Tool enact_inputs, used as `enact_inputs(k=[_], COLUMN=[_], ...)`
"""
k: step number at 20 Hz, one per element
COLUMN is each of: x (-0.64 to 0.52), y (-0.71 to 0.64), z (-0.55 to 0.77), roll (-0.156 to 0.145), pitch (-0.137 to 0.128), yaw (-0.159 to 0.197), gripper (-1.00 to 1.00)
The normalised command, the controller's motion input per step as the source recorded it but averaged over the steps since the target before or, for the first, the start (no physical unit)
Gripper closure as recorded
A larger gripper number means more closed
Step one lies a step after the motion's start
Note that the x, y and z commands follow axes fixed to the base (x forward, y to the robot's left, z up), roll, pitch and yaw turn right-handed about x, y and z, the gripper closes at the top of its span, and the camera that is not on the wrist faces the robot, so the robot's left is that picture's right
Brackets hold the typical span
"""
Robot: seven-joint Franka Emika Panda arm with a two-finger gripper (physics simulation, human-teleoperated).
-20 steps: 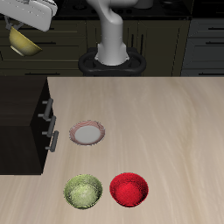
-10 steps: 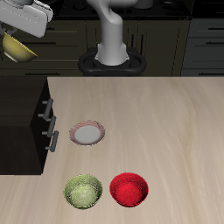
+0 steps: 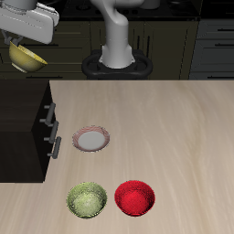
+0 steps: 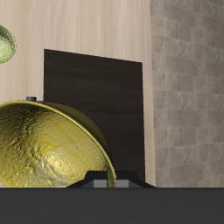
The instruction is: Place the yellow bowl on top of the wooden cabinet
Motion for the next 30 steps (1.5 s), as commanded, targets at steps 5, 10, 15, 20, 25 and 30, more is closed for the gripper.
enact_inputs(k=[5,10,15,20,25,30], x=[0.15,0.13,0.07,0.09,0.06,0.04], y=[0.13,0.02,0.07,-0.09,-0.04,-0.05], z=[-0.02,-0.04,-0.11,-0.26,-0.24,-0.19], roll=[0.047,0.052,0.017,-0.027,-0.025,-0.073], pitch=[0.014,0.026,0.011,0.022,0.029,0.055], yaw=[-0.018,0.002,0.000,0.016,0.014,0.040], gripper=[1.00,1.00,1.00,1.00,1.00,1.00])
